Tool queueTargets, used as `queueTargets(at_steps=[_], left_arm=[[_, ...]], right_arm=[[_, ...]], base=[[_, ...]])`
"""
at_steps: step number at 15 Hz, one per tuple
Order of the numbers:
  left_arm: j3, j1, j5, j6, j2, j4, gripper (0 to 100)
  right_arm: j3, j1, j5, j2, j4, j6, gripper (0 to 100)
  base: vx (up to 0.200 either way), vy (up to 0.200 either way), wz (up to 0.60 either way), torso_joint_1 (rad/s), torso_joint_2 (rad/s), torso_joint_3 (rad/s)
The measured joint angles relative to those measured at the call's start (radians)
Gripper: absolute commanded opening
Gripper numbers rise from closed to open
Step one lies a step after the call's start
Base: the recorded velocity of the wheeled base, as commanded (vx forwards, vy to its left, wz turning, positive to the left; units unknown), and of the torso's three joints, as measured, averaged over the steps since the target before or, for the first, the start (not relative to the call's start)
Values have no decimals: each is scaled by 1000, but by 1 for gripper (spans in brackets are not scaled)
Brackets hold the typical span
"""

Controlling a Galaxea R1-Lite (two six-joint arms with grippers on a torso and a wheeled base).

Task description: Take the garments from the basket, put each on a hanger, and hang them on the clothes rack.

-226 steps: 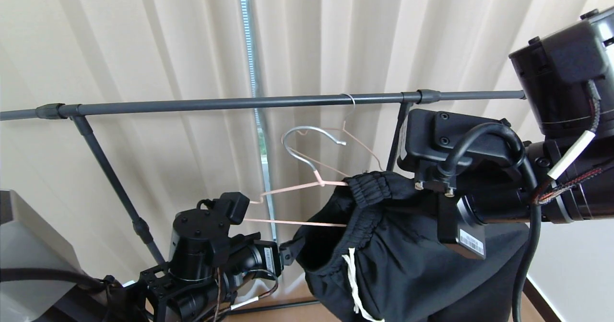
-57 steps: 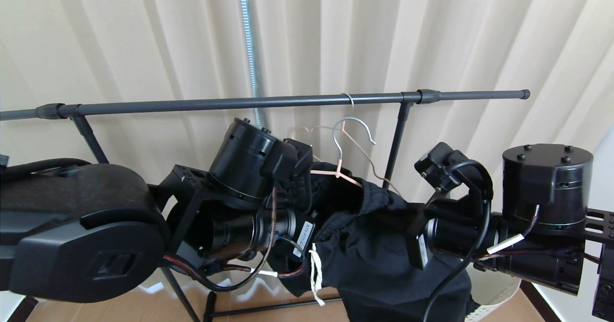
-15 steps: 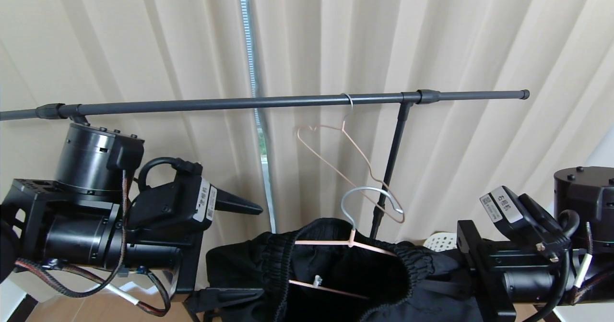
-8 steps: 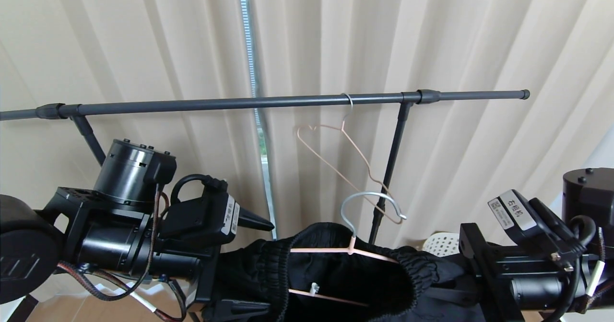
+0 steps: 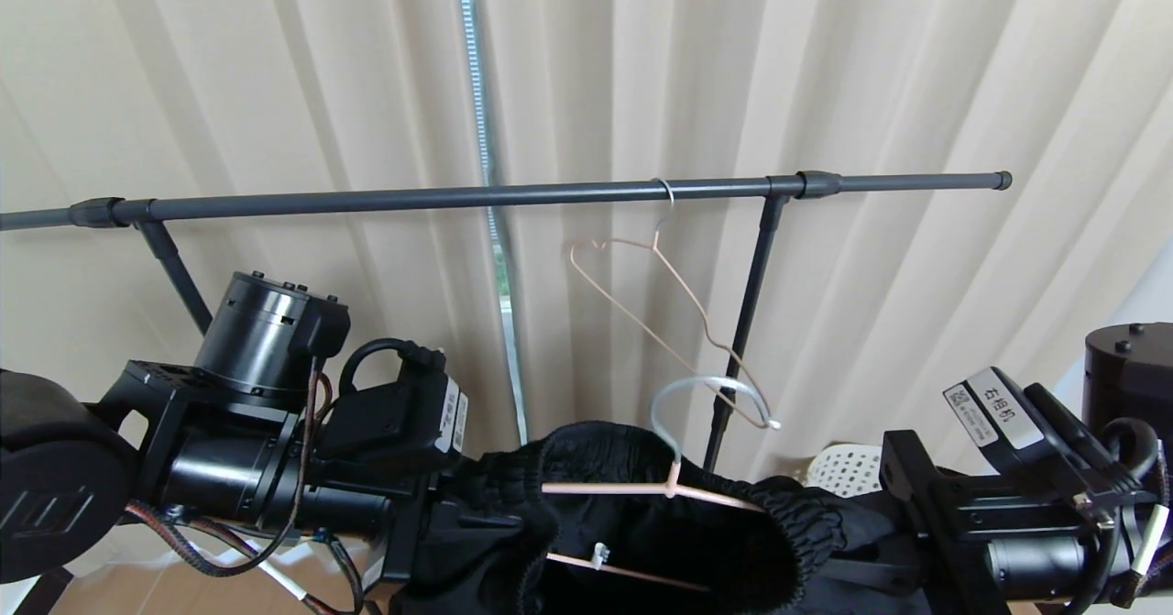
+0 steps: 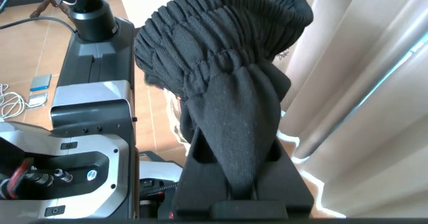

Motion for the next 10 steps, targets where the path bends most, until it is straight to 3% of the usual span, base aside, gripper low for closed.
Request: queueTargets(at_steps=[6,7,10], left_arm=[[3,-1,-1,4,-14,1,0],[3,-1,-1,3,-19,2,0],[9,2,0,0,-37,1,0]], right_arm=[[-12,-3,-9,6,-4,3,0],[-12,-6,-9,6,-4,2,100],[-8,-31,-8,6,-2,-3,100]], base=[[0,0,0,0,0,0],[0,0,0,0,0,0],[0,0,0,0,0,0]])
